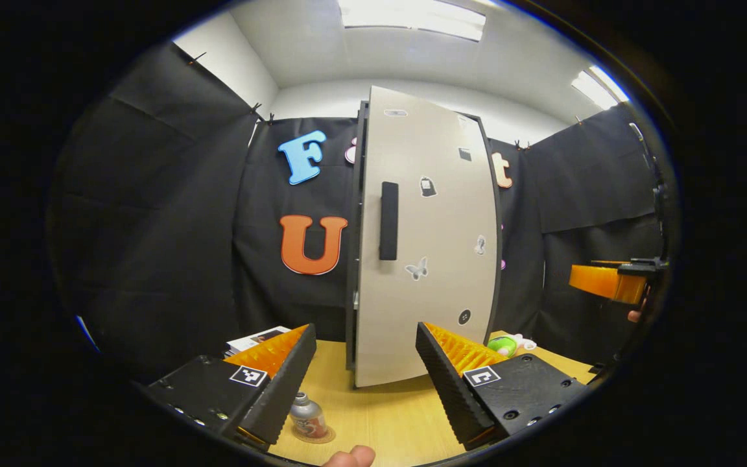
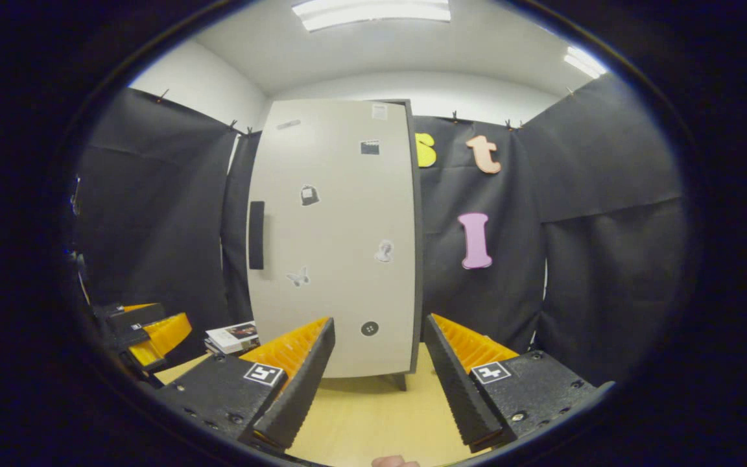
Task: Open the cabinet door with the right hand, grasp the bottle in the cabinet with the left hand and place it on the coaster, then close the cabinet door with the right hand.
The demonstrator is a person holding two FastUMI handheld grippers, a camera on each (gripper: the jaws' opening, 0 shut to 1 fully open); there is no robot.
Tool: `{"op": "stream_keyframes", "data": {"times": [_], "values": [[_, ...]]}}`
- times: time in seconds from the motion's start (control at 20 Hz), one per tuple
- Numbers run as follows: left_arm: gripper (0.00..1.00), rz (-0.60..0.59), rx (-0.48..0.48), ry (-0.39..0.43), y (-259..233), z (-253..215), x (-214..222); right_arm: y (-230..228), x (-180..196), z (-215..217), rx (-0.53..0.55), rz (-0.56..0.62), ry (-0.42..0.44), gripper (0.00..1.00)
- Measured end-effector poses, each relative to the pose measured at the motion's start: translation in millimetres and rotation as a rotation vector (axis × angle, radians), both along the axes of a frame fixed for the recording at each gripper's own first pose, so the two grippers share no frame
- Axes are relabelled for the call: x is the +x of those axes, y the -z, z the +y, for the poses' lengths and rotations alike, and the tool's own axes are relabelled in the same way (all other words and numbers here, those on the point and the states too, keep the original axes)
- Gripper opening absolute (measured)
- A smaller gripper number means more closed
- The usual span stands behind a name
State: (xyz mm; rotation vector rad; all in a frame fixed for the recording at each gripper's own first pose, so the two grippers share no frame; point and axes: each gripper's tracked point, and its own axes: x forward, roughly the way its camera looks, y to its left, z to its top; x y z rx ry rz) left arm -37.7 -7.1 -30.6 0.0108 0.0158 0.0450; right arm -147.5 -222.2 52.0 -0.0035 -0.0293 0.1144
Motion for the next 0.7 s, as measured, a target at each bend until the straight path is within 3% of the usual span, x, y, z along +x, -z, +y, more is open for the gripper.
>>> {"op": "stream_keyframes", "data": {"times": [0.4,0.7], "values": [[0.94,-0.018,0.016,-0.009,-4,-26,-16,13,-36,-66,0.002,-0.028,0.138,0.91],[0.94,-0.028,0.028,-0.048,-10,-28,-22,15,-41,-70,0.022,-0.043,0.121,0.91]]}}
